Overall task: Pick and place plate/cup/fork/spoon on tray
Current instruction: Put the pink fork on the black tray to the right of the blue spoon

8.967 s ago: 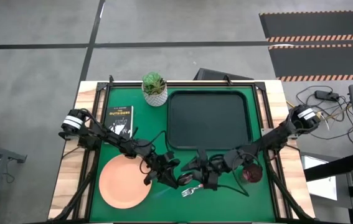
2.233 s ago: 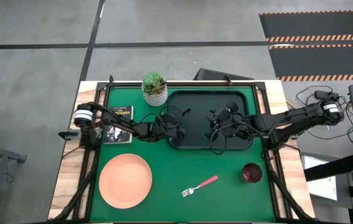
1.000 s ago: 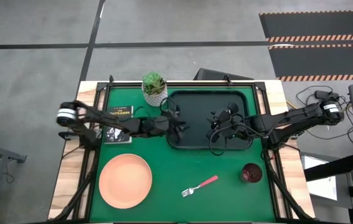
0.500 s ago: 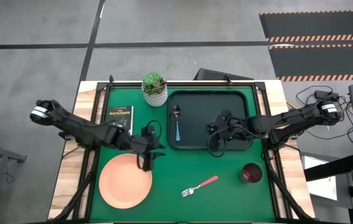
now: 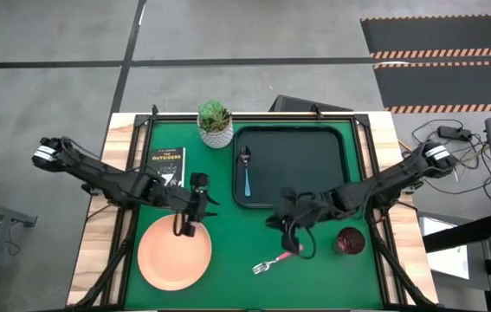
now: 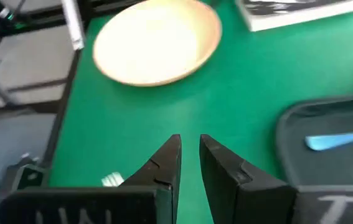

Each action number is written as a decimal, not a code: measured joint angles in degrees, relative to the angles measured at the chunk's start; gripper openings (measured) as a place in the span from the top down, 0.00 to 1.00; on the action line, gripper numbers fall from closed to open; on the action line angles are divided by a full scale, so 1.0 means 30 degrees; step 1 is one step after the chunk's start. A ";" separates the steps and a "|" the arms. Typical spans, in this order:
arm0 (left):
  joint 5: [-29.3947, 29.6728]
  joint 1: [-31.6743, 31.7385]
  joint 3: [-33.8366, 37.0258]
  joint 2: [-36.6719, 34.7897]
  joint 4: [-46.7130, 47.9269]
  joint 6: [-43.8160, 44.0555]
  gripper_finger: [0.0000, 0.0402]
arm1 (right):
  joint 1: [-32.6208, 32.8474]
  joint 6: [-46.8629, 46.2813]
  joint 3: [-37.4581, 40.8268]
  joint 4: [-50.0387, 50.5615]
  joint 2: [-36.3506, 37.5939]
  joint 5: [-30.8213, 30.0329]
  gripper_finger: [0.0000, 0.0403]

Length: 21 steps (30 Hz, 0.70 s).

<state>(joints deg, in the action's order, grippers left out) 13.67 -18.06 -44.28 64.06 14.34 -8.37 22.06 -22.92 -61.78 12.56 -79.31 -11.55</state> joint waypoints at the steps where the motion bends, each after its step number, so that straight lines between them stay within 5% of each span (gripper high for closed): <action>1: -0.0058 0.0000 0.0342 -0.0430 -0.0543 -0.0492 0.72 | 0.0279 -0.0018 -0.0724 0.0598 -0.0516 -0.0002 0.88; 11: 0.0028 0.0051 0.3145 -0.4452 -0.3130 -0.0697 0.72 | 0.2227 -0.2637 -0.8048 1.0381 -0.6328 0.0225 0.88; 17: 0.0021 0.0051 0.3725 -0.5695 -0.3132 -0.0965 0.72 | 0.2909 -0.4579 -1.0392 1.4958 -0.8938 0.3550 0.88; 21: 0.0021 0.0051 0.4003 -0.6039 -0.3126 -0.0861 0.72 | 0.3385 -0.5063 -1.0527 1.4895 -0.9845 0.4523 0.88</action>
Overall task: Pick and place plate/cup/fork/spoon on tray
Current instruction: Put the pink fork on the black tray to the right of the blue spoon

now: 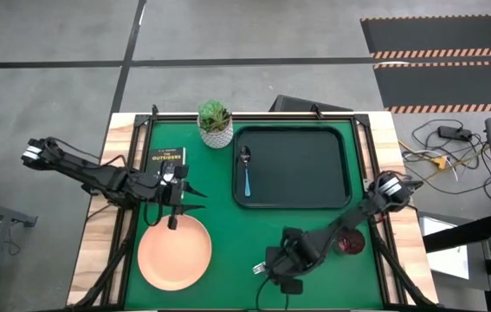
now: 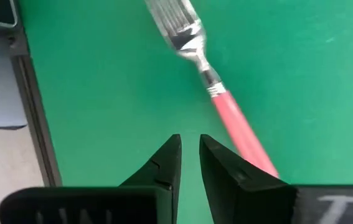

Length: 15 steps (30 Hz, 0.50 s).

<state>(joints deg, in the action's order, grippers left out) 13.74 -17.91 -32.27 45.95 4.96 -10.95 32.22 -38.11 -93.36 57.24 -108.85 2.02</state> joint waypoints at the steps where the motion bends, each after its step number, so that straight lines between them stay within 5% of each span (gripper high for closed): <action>1: 0.0000 0.0000 0.0063 -0.0033 -0.0019 -0.0003 0.72 | 0.0086 -0.0198 0.0000 -0.0133 -0.0077 -0.0047 0.88; 6: 0.0000 -0.0009 0.0197 0.0235 0.0014 0.0011 0.72 | -0.0032 -0.1568 -0.0007 -0.0295 -0.0787 -0.0620 0.85; 15: 0.0000 -0.0015 0.0151 0.1216 0.0004 -0.1050 0.72 | -0.0032 0.0450 0.0000 -0.0615 -0.2232 -0.1794 0.63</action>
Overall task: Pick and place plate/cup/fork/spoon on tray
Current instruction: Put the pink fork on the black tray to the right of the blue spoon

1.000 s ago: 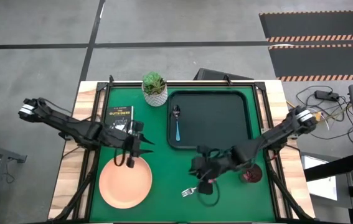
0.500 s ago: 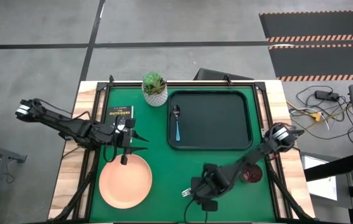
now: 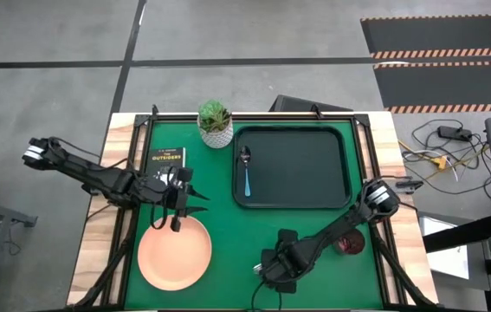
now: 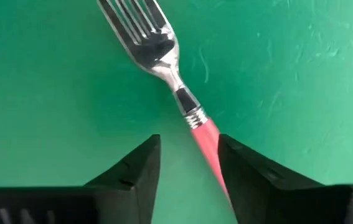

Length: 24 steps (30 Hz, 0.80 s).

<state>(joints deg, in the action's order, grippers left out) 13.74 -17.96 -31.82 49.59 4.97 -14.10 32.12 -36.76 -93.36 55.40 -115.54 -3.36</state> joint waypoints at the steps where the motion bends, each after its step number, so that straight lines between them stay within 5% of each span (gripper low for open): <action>1: 0.0000 0.0000 -0.0020 0.0022 -0.0028 -0.0276 0.72 | 0.0000 0.0193 0.0019 0.0010 -0.0028 -0.0242 0.61; 11: 0.0004 0.0007 -0.0166 -0.0600 -0.0696 -0.2976 0.72 | -0.0503 0.1521 0.0138 -0.0276 -0.1023 -0.0471 0.59; 24: 0.0015 0.0015 -0.0049 -0.2590 -0.1185 -0.4435 0.72 | -0.0749 0.0082 -0.0135 -0.0648 -0.1269 0.0552 0.93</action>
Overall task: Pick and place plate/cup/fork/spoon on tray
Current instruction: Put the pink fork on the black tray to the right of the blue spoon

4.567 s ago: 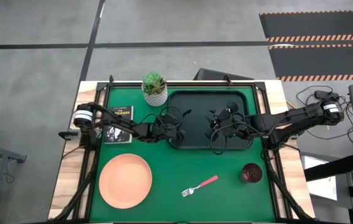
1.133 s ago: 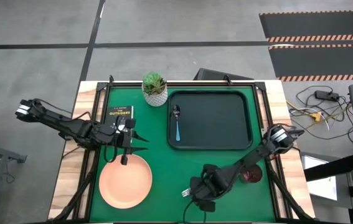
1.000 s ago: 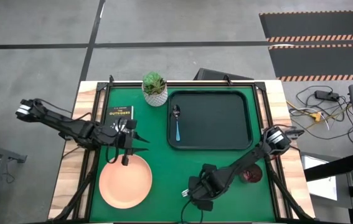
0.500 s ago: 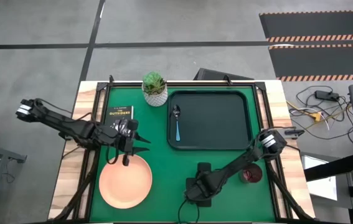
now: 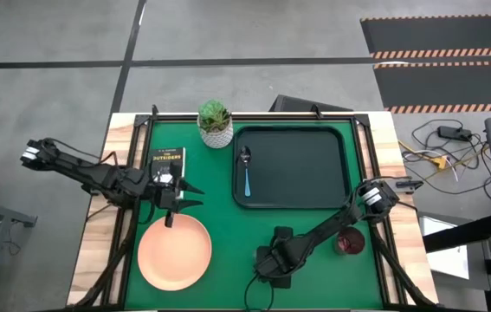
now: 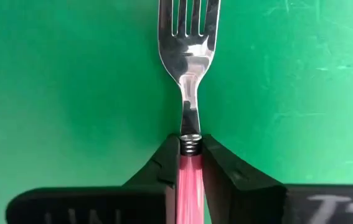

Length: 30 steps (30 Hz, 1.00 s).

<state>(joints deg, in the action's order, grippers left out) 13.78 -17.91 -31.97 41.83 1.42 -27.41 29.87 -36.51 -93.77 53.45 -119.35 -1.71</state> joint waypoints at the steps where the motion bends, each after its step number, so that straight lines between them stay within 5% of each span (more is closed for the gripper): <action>1: 0.0007 0.0000 0.0007 -0.0116 0.0105 0.0011 0.72 | -0.0078 -0.0519 -0.0233 0.0005 -0.0002 0.0168 0.93; 17: -0.0011 -0.0051 0.0011 -0.2396 0.0705 0.1027 0.72 | -0.5515 -1.0919 -0.7440 0.3788 0.0350 -0.1235 0.91; 30: -0.0087 -0.0051 0.0007 -0.3981 0.0703 0.0852 0.72 | -1.2547 -1.1985 -0.6950 0.4104 0.0350 -0.0442 0.91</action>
<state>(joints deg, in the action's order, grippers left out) 13.52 -18.06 -31.94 29.88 3.53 -24.85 -7.77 -72.47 -114.62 65.76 -118.30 -3.03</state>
